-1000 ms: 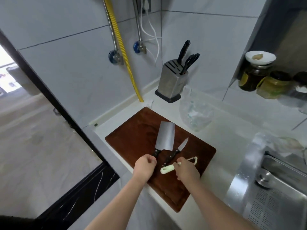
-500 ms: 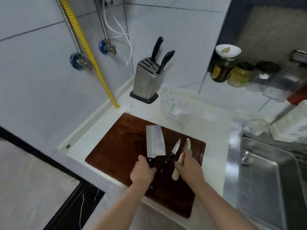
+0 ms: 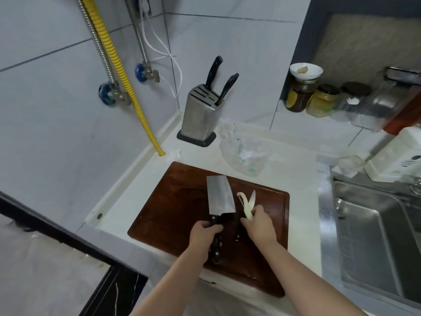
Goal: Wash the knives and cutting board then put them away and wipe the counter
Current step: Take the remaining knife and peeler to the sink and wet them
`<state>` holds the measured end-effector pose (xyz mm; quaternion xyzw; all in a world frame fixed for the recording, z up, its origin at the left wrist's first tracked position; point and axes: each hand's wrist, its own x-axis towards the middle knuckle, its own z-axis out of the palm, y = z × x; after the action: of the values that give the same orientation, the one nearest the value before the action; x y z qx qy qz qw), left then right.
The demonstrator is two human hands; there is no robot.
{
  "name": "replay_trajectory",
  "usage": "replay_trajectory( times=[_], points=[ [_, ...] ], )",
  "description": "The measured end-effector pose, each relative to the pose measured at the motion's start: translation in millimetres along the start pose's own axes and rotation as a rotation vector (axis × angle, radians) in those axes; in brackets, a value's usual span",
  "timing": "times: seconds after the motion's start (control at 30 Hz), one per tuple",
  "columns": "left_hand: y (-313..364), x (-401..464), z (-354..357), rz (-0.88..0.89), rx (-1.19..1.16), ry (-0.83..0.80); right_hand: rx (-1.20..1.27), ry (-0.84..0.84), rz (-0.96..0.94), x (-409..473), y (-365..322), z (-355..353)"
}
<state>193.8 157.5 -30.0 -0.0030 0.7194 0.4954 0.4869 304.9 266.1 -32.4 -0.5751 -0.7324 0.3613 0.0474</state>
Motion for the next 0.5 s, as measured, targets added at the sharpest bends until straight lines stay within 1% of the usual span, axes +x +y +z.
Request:
replay_trajectory(
  times=[0.07,0.13,0.2,0.3,0.37,0.5],
  points=[
    [0.6,-1.8,-4.1,0.002,-0.036,-0.006,-0.064,-0.021,0.059,-2.9,-2.9,6.2],
    [0.5,-2.4,-7.4,0.013,-0.066,-0.009,-0.071,-0.009,0.104,-5.3,-4.5,10.8],
    [0.8,-1.6,-9.9,0.012,-0.107,-0.027,-0.021,-0.01,0.162,-5.4,-5.6,12.1],
    [1.3,-0.5,-7.4,-0.025,-0.181,-0.05,0.056,-0.066,0.248,-4.3,-1.7,7.3],
    [1.3,-1.0,-2.0,-0.044,-0.213,-0.057,0.164,-0.083,0.259,-3.7,5.9,2.4],
    [0.1,-6.5,7.1,0.001,-0.198,-0.095,0.553,-0.138,0.297,-10.2,26.9,-9.9]
  ],
)
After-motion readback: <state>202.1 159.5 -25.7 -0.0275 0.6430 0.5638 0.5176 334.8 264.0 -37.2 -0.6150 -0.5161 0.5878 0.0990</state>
